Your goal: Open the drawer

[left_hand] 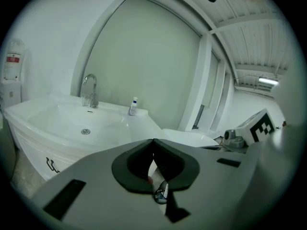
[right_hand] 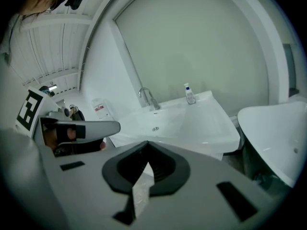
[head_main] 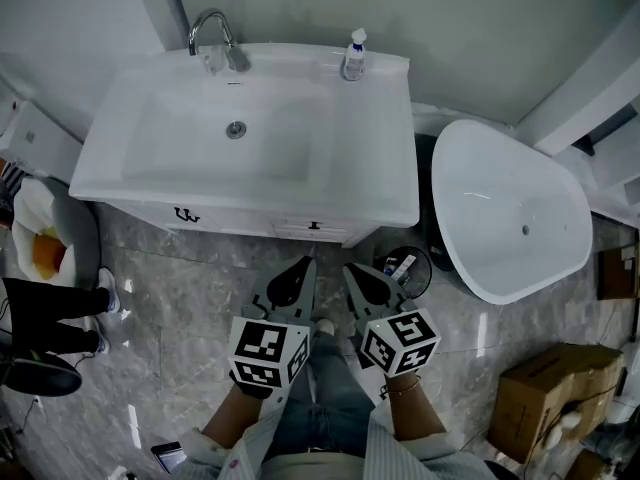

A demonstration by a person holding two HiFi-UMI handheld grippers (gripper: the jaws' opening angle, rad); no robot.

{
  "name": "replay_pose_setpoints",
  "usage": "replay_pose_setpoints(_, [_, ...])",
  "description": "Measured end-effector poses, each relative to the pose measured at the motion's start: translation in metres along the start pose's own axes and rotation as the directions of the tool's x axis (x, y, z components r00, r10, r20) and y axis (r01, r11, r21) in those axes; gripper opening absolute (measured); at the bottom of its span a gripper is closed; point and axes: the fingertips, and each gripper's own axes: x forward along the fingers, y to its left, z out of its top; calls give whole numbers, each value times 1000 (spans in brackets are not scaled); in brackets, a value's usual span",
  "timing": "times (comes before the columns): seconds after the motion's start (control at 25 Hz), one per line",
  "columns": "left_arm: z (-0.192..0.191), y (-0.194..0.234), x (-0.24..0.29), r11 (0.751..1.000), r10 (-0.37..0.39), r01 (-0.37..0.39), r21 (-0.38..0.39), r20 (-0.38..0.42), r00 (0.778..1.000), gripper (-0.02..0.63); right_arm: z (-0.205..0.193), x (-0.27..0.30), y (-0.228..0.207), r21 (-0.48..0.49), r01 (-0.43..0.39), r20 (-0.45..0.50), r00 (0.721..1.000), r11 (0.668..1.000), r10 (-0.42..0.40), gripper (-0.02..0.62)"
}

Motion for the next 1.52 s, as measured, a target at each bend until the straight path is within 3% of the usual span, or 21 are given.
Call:
replay_pose_setpoints(0.36, [-63, 21, 29, 999, 35, -35, 1, -92, 995, 17, -45, 27, -32, 33, 31, -35, 999, 999, -30, 8])
replay_pose_setpoints(1.0, [-159, 55, 95, 995, 94, -99, -28, -147, 985, 17, -124, 64, -87, 80, 80, -104, 992, 994, -71, 8])
replay_pose_setpoints(1.52, [-210, 64, 130, 994, 78, -90, -64, -167, 983, 17, -164, 82, -124, 106, 113, -116, 988, 988, -101, 8])
